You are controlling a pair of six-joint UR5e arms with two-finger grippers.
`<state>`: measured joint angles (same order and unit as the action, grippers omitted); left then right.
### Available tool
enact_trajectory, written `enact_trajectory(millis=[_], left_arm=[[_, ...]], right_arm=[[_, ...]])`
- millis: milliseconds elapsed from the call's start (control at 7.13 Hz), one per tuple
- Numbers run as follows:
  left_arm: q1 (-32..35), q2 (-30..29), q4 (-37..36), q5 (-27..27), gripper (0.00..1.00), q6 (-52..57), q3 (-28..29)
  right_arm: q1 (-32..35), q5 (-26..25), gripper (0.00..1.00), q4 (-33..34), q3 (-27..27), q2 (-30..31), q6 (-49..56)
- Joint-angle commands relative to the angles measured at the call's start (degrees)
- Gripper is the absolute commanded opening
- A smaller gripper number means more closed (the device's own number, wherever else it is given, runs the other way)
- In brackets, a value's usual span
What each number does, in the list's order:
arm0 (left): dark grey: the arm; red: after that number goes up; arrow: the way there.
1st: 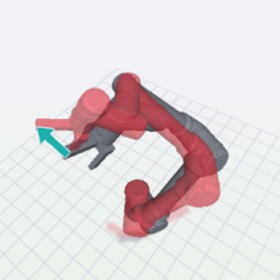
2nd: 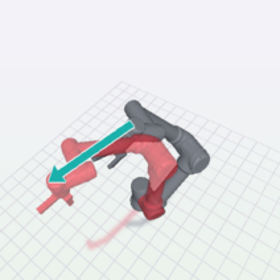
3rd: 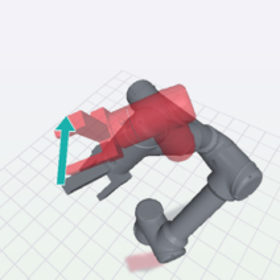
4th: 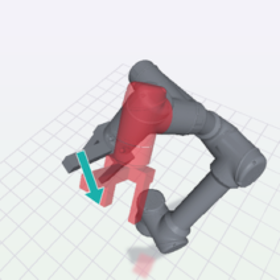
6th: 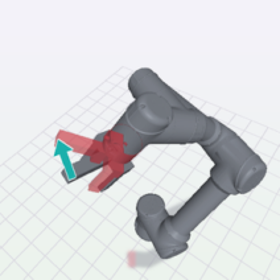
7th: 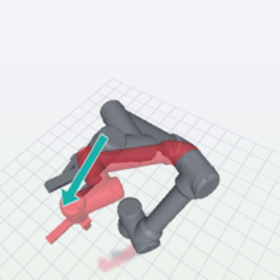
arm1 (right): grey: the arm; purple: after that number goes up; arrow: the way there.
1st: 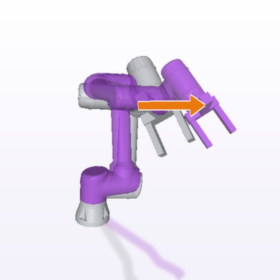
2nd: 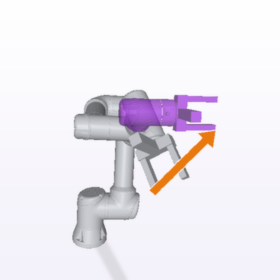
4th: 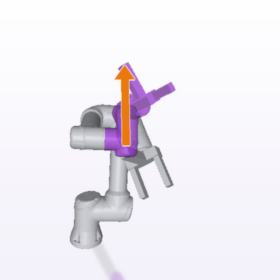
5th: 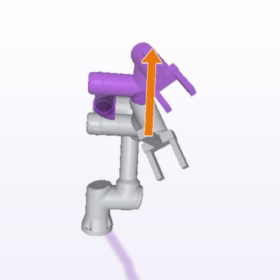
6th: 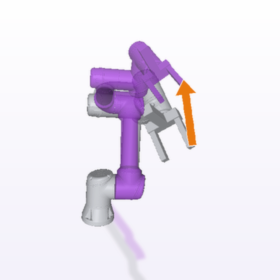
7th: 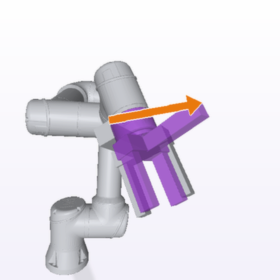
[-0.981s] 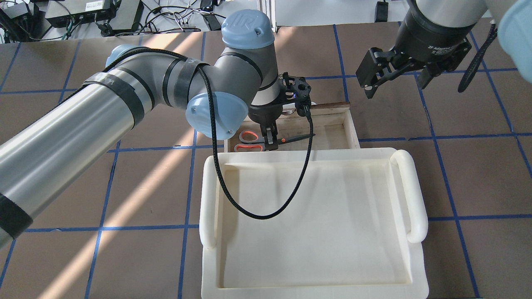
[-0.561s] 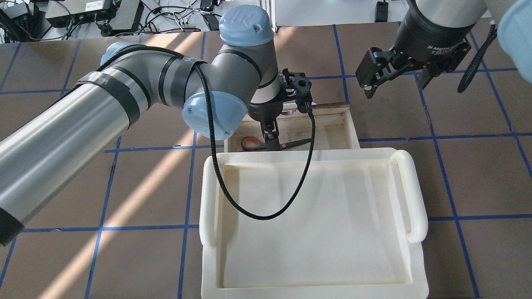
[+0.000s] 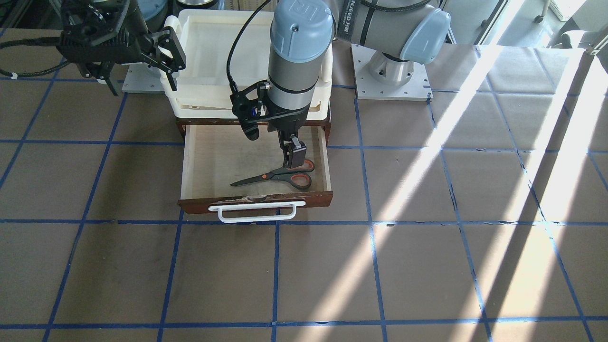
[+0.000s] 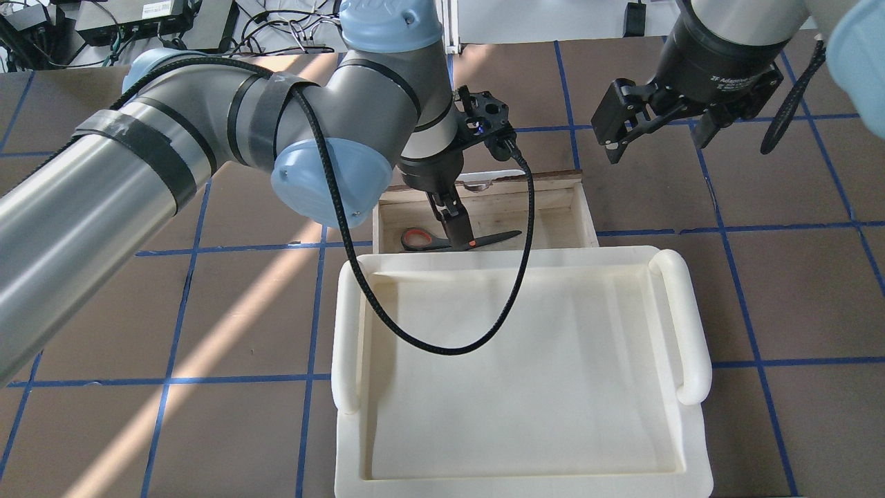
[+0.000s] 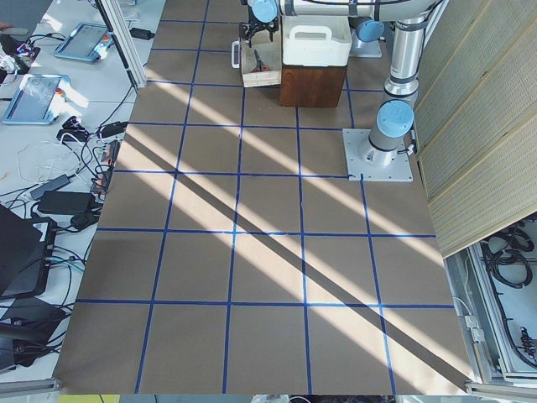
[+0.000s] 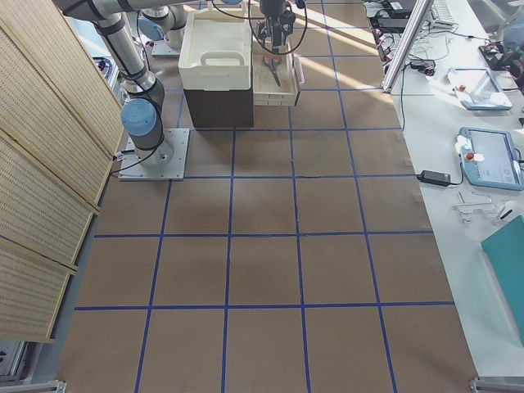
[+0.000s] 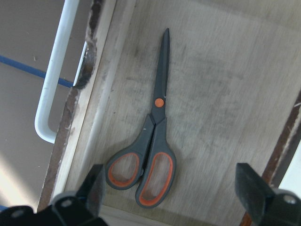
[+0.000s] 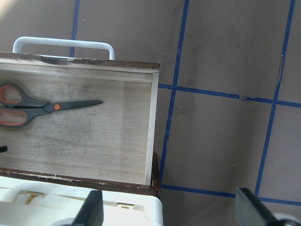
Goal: Place scissors in drawer with both arms
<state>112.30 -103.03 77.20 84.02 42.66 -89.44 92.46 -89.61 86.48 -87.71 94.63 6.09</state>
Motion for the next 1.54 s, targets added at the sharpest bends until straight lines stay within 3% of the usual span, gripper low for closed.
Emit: enact_trajectory(millis=[0,421,981,1402], left_arm=[[-1.64,3.17,0.23,0.35,1.0,-12.97,0.49],[-10.3,7.31,0.49,0.44,1.0,-32.33,1.64],[-27.1,9.86,5.22,2.38,1.0,-33.43,2.08],[-28.28,11.97,10.5,2.73,1.0,-33.7,1.81]], right_arm=[[0.0,-0.3,1.0,0.09,0.09,0.03,-0.12],[0.0,-0.65,1.0,4.66,0.09,-0.06,-6.14],[0.0,-0.48,1.0,4.4,0.09,-0.15,-6.88],[0.0,-0.48,1.0,4.4,0.09,-0.15,-6.88]])
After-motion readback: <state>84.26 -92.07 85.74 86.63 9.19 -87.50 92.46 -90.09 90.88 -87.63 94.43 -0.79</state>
